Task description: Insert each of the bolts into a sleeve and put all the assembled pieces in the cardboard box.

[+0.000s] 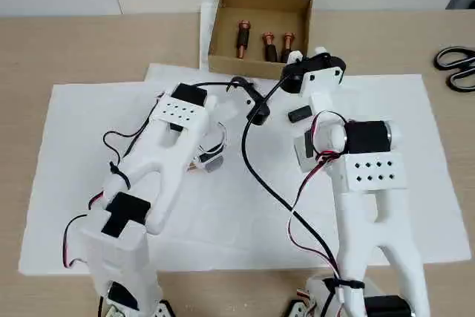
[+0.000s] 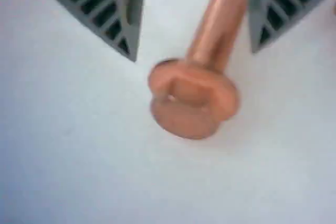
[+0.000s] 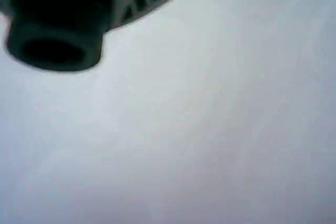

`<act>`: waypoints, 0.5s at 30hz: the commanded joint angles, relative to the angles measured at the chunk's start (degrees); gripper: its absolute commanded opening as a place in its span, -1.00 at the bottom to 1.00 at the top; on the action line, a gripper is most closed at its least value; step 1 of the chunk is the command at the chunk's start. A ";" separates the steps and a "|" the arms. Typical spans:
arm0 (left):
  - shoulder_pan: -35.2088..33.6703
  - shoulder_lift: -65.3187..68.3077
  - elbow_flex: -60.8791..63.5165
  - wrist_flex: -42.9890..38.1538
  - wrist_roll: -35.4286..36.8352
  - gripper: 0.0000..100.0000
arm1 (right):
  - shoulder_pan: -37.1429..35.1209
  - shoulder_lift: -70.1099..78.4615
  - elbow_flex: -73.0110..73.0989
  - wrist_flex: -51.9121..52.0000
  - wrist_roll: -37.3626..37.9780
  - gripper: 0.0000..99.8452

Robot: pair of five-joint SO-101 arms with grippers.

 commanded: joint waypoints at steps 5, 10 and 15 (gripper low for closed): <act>-0.44 -0.26 -1.80 -2.99 -1.93 -0.74 | 0.22 -1.98 -0.35 -0.75 0.00 -0.99; -0.35 -0.26 1.63 -5.89 -1.93 -0.74 | 0.22 -1.98 -0.35 -0.84 0.00 -0.99; -0.44 -0.26 2.68 -6.68 -1.93 -0.74 | 0.22 -1.98 -0.35 -0.84 0.00 -0.99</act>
